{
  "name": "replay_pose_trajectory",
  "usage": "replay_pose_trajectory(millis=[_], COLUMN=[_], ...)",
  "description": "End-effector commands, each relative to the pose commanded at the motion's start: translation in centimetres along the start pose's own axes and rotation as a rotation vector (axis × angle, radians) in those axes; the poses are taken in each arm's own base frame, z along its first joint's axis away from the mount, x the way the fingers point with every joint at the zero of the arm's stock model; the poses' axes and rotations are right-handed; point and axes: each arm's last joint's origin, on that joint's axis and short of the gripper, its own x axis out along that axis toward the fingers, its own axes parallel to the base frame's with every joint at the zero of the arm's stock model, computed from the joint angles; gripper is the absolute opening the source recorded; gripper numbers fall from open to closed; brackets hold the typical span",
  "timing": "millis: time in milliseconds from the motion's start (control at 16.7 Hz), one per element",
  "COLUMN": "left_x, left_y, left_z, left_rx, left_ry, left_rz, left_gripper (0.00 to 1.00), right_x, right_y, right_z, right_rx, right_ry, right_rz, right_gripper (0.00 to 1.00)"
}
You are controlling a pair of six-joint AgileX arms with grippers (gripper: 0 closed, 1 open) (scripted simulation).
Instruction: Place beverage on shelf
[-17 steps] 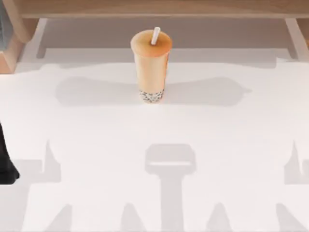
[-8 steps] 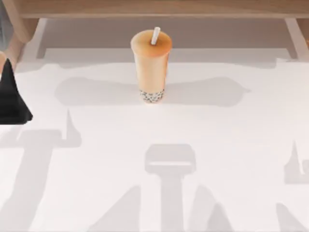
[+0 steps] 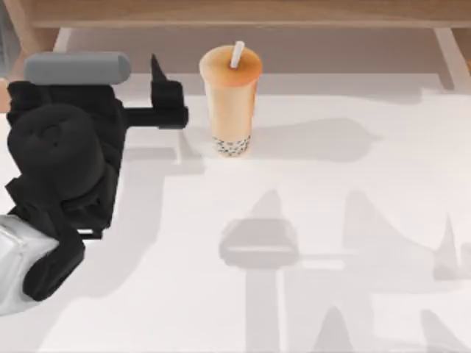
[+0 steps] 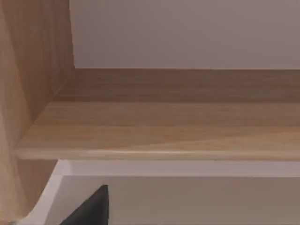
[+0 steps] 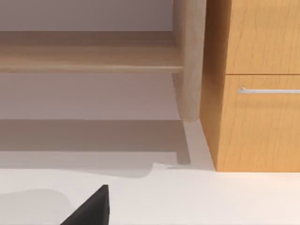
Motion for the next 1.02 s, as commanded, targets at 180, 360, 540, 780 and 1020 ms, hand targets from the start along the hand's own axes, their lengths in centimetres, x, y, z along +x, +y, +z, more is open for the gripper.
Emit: replay_pose_trajectory(millis=[180,360,540,780,1020], left_x=[1.8,2.2,1.9,1.7,1.8], left_y=[-4.9,-8.8,-11.3,-12.2,-12.1], left_z=[-4.3,-8.6,-11.4,-12.4,-12.4], left_rx=[0.019,0.023,0.009,-0.002,0.0], left_ry=[0.023,0.022,0.004,-0.007,-0.004], left_rz=[-0.001,-0.002,-0.004,-0.006,-0.003], left_gripper=[1.0,1.0,1.0,1.0,1.0], right_x=[0.0,0.0,0.0,0.0,0.0], right_y=[0.0,0.0,0.0,0.0,0.0], right_z=[0.0,0.0,0.0,0.0,0.0], right_rx=[0.0,0.0,0.0,0.0,0.0], right_ry=[0.0,0.0,0.0,0.0,0.0], right_rz=[0.0,0.0,0.0,0.0,0.0], right_gripper=[1.0,1.0,1.0,1.0,1.0])
